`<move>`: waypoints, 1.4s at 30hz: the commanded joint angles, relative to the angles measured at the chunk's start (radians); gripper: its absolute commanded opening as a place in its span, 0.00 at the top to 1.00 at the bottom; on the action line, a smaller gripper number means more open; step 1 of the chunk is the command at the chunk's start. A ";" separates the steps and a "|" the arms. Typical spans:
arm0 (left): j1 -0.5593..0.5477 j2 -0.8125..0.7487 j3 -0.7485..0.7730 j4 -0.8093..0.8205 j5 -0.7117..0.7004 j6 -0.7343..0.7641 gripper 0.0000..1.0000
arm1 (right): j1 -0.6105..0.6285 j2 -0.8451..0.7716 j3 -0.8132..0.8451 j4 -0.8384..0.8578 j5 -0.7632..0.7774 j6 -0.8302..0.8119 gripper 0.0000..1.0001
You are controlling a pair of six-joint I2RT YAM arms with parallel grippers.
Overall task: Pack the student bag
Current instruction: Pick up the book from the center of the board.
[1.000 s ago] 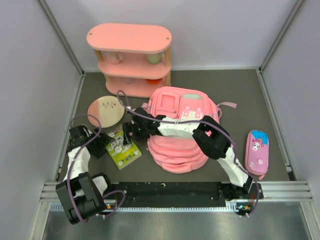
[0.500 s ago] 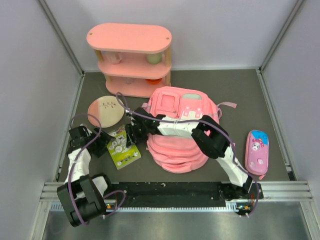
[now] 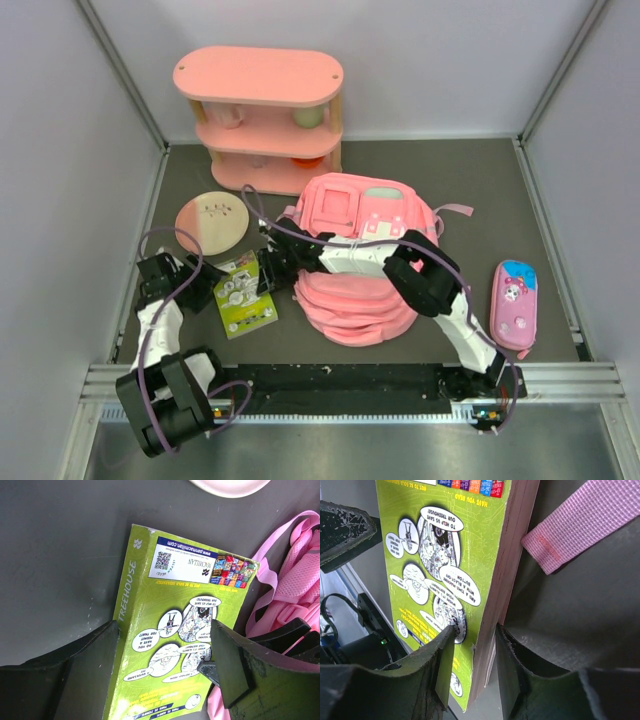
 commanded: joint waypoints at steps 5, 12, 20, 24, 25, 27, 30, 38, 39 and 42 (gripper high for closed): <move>-0.009 -0.028 -0.025 0.006 0.126 -0.034 0.23 | 0.016 -0.108 -0.070 0.319 -0.066 0.164 0.62; -0.009 -0.029 -0.027 0.005 0.132 -0.033 0.24 | 0.016 -0.088 -0.069 0.353 -0.082 0.208 0.59; -0.009 -0.061 0.022 -0.049 0.113 -0.001 0.24 | 0.011 -0.127 -0.101 0.309 -0.025 0.174 1.00; -0.009 -0.144 0.102 -0.141 0.092 0.022 0.21 | 0.002 -0.194 -0.177 0.399 -0.053 0.211 1.00; -0.007 -0.187 0.148 -0.191 0.081 0.025 0.20 | -0.001 -0.219 -0.229 0.430 -0.060 0.223 1.00; -0.009 -0.233 0.197 -0.233 0.046 0.031 0.18 | -0.012 -0.307 -0.292 0.525 -0.056 0.253 1.00; -0.009 -0.311 0.301 -0.290 0.031 0.043 0.13 | -0.015 -0.439 -0.378 0.556 -0.034 0.241 1.00; -0.017 -0.327 0.492 -0.242 0.220 0.019 0.01 | -0.024 -0.761 -0.546 0.533 0.105 0.233 1.00; -0.021 -0.322 0.496 -0.197 0.253 -0.021 0.01 | -0.024 -0.835 -0.559 0.516 0.126 0.218 1.00; -0.058 -0.307 0.496 -0.039 0.377 -0.099 0.01 | -0.027 -0.932 -0.576 0.378 0.231 0.155 1.00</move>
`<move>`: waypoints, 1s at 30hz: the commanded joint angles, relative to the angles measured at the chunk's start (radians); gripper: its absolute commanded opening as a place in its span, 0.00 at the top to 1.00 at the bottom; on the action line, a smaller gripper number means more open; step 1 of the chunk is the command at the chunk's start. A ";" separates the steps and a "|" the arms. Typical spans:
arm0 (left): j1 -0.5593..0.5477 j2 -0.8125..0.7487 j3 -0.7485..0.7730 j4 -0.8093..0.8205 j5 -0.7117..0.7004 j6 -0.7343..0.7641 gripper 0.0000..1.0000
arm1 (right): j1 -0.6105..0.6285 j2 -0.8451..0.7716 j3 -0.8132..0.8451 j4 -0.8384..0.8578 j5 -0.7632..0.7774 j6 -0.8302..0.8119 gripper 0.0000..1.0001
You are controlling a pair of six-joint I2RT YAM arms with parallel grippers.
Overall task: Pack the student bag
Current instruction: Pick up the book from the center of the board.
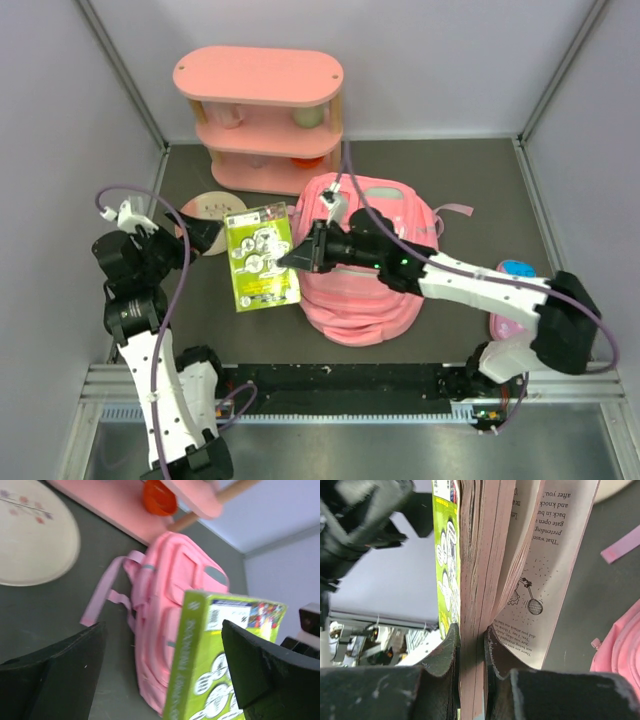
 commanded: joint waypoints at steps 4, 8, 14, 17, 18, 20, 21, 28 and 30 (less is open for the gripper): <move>-0.166 0.029 0.024 0.348 0.235 -0.143 0.01 | -0.071 -0.329 -0.084 -0.076 0.177 -0.068 1.00; -0.408 0.075 0.063 0.356 0.152 -0.085 0.01 | -0.144 -0.419 -0.161 -0.088 0.127 -0.041 1.00; -0.548 0.121 -0.003 0.594 0.259 -0.155 0.01 | -0.187 -0.521 -0.200 -0.140 0.073 -0.075 1.00; -0.605 0.187 -0.022 0.636 0.310 -0.135 0.01 | -0.189 -0.558 -0.212 -0.148 0.050 -0.084 1.00; -0.637 0.222 -0.025 0.635 0.318 -0.129 0.01 | -0.189 -0.580 -0.214 -0.150 0.035 -0.089 1.00; -0.669 0.245 -0.025 0.638 0.305 -0.106 0.01 | -0.189 -0.601 -0.212 -0.168 0.024 -0.086 1.00; -0.696 0.256 -0.025 0.638 0.295 -0.100 0.01 | -0.189 -0.617 -0.214 -0.173 0.016 -0.087 1.00; -0.746 0.310 -0.006 0.702 0.276 -0.112 0.01 | -0.190 -0.671 -0.234 -0.179 -0.035 -0.098 1.00; -0.764 0.340 0.004 0.704 0.275 -0.112 0.01 | -0.189 -0.676 -0.234 -0.179 -0.048 -0.104 1.00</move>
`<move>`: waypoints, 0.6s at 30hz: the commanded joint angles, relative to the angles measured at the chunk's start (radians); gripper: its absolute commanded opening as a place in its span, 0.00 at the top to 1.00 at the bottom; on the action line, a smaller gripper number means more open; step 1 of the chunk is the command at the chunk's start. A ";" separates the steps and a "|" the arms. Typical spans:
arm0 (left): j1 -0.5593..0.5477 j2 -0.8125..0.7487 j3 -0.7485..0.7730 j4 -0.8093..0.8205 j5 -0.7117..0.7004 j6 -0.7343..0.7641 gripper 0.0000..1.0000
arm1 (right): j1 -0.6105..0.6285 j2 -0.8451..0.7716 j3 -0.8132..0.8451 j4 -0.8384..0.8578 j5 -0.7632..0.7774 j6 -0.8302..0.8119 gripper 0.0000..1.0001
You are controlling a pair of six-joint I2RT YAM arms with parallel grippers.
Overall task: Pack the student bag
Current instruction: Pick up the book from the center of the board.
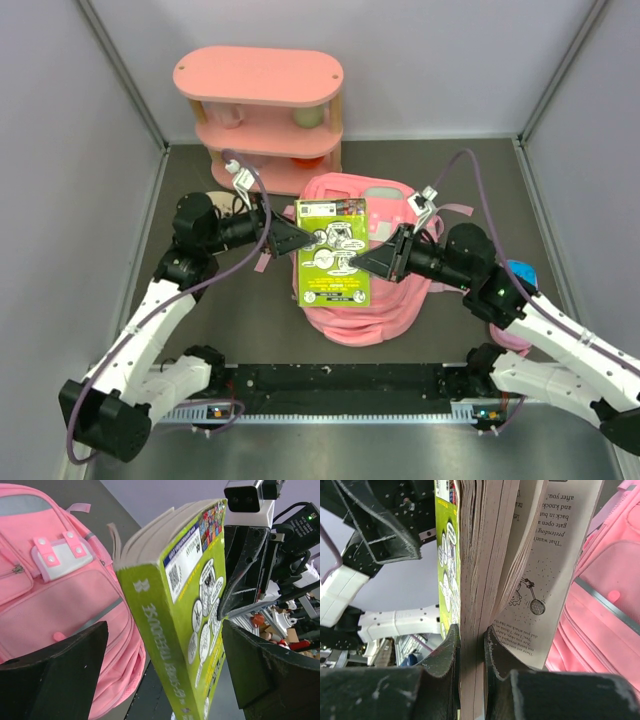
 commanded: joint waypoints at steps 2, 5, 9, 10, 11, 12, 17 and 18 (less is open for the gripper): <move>-0.039 0.056 0.036 0.119 0.019 -0.005 0.01 | -0.005 -0.041 0.001 0.106 -0.064 -0.020 1.00; -0.061 0.067 0.033 0.177 0.045 -0.027 0.01 | -0.005 -0.030 0.001 0.106 -0.095 -0.041 1.00; -0.096 0.100 0.045 0.231 0.097 -0.044 0.11 | -0.005 0.013 0.036 0.080 -0.153 -0.110 1.00; -0.100 0.105 0.048 0.235 0.117 -0.044 0.15 | -0.005 0.021 0.045 0.063 -0.156 -0.125 1.00; -0.108 0.111 0.050 0.235 0.125 -0.043 0.24 | -0.005 0.028 0.051 0.051 -0.152 -0.148 1.00; -0.111 0.120 0.050 0.235 0.133 -0.043 0.28 | -0.011 0.034 0.059 0.050 -0.142 -0.156 1.00; -0.122 0.136 0.040 0.220 0.176 -0.032 0.84 | -0.083 0.054 0.077 0.034 -0.148 -0.181 1.00; -0.122 0.133 0.039 0.217 0.173 -0.029 0.91 | -0.111 0.065 0.080 0.028 -0.147 -0.182 1.00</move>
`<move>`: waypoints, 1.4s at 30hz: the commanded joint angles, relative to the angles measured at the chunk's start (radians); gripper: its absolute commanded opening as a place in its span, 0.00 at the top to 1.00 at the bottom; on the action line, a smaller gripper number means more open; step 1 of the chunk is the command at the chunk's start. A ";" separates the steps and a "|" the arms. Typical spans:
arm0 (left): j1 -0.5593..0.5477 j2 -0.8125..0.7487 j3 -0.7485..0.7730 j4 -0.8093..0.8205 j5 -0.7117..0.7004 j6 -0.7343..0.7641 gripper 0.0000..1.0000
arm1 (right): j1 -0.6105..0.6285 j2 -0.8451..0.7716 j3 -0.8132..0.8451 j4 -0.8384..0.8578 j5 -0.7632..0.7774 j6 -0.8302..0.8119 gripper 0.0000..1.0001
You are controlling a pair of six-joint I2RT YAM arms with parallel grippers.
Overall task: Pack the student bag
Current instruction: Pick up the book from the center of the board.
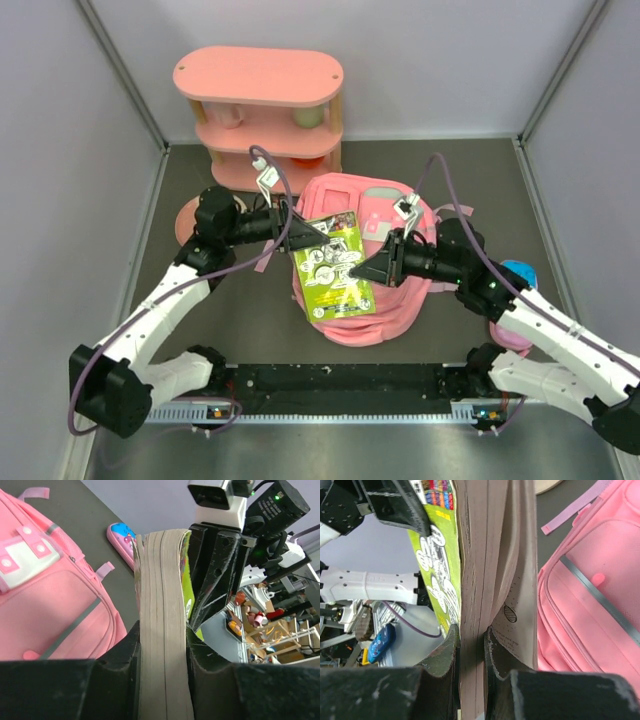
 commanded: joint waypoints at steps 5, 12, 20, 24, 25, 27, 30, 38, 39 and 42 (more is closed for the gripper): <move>-0.022 -0.046 0.025 -0.033 -0.068 0.062 1.00 | -0.113 0.026 0.116 -0.030 0.136 -0.038 0.62; -0.021 -0.185 -0.040 -0.079 -0.506 0.015 1.00 | -0.113 -0.195 -0.060 -0.163 0.390 0.122 0.02; -0.022 -0.218 -0.165 0.241 -0.605 -0.235 1.00 | -0.068 -0.364 -0.382 0.146 0.188 0.433 0.01; -0.022 -0.170 -0.192 0.386 -0.556 -0.323 1.00 | -0.005 -0.306 -0.425 0.317 0.198 0.487 0.01; -0.024 -0.162 -0.198 0.399 -0.549 -0.347 1.00 | 0.002 -0.289 -0.431 0.403 0.200 0.505 0.01; -0.024 -0.152 -0.204 0.422 -0.547 -0.358 1.00 | 0.018 -0.260 -0.445 0.484 0.200 0.519 0.01; -0.025 -0.161 -0.224 0.429 -0.568 -0.369 1.00 | 0.030 -0.204 -0.443 0.590 0.207 0.533 0.01; -0.030 -0.161 -0.279 0.547 -0.573 -0.453 1.00 | 0.032 -0.106 -0.460 0.719 0.255 0.591 0.01; -0.033 -0.161 -0.293 0.562 -0.575 -0.470 1.00 | 0.032 -0.100 -0.460 0.736 0.263 0.593 0.01; -0.035 -0.156 -0.314 0.623 -0.570 -0.510 1.00 | 0.032 -0.078 -0.459 0.790 0.287 0.588 0.01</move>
